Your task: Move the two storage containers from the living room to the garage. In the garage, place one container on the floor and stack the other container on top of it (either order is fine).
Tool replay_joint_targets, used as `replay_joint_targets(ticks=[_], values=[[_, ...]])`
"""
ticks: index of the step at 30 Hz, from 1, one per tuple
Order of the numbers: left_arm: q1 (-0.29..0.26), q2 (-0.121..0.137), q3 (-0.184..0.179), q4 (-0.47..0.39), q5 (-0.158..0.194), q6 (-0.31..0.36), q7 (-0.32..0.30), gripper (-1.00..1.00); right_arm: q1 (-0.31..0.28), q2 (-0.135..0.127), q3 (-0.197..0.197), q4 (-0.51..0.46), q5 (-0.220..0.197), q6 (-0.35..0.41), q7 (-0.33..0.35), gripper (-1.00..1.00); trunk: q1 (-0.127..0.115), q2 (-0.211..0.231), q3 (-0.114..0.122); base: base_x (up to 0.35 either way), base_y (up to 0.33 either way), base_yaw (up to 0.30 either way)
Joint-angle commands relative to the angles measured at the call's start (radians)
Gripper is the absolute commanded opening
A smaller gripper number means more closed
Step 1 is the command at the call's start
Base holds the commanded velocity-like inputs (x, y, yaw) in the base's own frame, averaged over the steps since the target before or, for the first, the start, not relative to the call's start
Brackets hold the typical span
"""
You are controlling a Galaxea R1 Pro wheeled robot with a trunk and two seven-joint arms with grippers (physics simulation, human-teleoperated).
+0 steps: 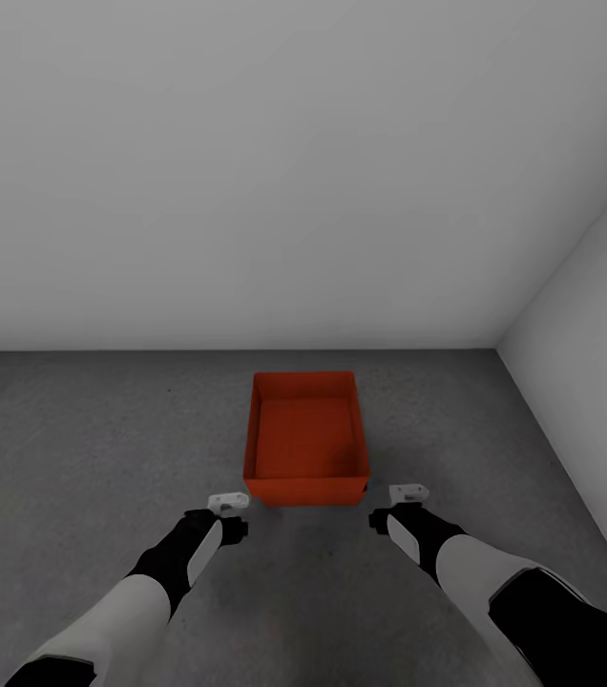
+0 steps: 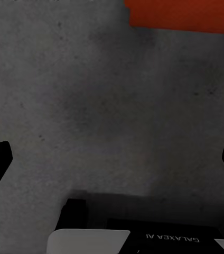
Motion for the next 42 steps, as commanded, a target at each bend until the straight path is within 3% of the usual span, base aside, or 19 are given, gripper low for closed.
replay_joint_targets(ticks=[1, 42], values=[[0.000, 0.001, -0.007, -0.001, 0.011, 0.004, 0.009, 1.00, 0.000, 0.000, 0.008, -0.002, -0.008, 0.006, -0.006, 1.00, 0.000, -0.001, 0.001, 0.000, 0.000, 0.000], [0.000, 0.001, -0.008, -0.002, 0.011, 0.004, 0.009, 1.00, 0.000, 0.000, 0.008, -0.002, -0.008, 0.006, -0.006, 1.00, 0.000, -0.001, 0.065, 0.000, 0.000, 0.000]])
